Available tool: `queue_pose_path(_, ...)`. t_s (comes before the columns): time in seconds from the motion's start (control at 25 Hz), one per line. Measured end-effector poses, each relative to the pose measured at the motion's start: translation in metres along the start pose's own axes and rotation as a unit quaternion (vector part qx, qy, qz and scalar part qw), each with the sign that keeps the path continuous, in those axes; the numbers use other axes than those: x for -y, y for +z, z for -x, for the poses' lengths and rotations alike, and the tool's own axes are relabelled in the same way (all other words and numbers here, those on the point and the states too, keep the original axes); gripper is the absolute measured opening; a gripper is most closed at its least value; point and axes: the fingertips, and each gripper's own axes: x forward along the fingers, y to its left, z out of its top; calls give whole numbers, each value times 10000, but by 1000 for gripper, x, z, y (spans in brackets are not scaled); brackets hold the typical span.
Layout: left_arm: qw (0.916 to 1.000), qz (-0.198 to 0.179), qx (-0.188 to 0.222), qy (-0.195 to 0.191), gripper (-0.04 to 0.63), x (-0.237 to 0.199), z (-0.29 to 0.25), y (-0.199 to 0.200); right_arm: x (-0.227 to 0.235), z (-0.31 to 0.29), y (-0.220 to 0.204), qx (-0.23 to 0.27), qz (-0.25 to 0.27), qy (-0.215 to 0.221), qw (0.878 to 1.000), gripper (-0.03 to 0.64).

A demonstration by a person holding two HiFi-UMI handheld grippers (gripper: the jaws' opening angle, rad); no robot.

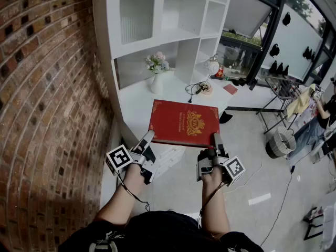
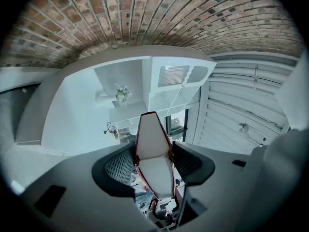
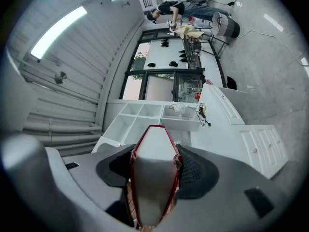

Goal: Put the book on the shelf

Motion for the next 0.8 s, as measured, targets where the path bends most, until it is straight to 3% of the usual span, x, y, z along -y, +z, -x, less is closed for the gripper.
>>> queue_pose_path(0.8, 9996, -139, 175, 144, 252, -13, -32, -23, 23, -22, 38, -39, -87, 65, 9999, 264)
